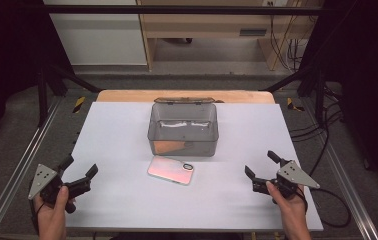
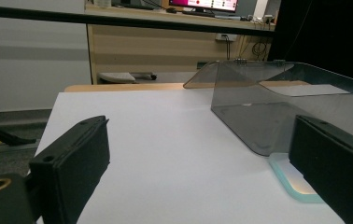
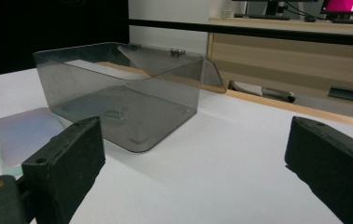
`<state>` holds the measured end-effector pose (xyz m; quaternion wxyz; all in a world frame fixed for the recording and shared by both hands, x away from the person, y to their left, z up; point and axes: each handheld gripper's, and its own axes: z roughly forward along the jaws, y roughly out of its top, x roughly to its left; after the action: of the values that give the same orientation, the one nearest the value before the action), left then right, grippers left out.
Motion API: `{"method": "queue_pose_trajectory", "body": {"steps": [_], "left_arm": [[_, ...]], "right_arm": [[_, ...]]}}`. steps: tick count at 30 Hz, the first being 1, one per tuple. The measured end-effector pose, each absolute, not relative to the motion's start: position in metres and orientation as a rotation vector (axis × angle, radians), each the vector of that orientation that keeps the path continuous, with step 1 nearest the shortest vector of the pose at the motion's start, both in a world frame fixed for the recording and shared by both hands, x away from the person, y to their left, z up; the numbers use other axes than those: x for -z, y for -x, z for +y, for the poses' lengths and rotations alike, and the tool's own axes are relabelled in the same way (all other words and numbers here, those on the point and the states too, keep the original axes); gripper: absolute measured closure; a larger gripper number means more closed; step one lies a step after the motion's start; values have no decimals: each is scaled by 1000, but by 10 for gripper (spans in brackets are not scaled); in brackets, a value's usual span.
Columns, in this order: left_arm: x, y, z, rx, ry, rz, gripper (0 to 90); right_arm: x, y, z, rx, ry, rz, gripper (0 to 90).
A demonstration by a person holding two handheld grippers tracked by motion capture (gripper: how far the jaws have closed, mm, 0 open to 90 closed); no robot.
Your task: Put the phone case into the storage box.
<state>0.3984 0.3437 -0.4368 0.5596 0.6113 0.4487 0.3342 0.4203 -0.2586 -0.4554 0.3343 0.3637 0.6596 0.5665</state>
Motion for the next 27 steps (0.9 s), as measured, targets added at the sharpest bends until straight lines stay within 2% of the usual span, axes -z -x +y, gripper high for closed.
{"method": "queue_pose_trajectory", "body": {"steps": [11,16,19,27], "left_arm": [[436,-398,334,-748,-1474,1040,37],[435,-398,321,-738,-1527,1025,92],[436,-402,310,-720,-1581,1032,189],[434,-417,272,-662,-1751,998,573]], "right_arm": [[450,-416,-250,-1495,-972,1726,40],[450,-416,-245,-1477,-970,1743,41],[452,-417,-244,-1459,-983,1756,42],[455,-416,-243,-1433,-1004,1770,47]]}}
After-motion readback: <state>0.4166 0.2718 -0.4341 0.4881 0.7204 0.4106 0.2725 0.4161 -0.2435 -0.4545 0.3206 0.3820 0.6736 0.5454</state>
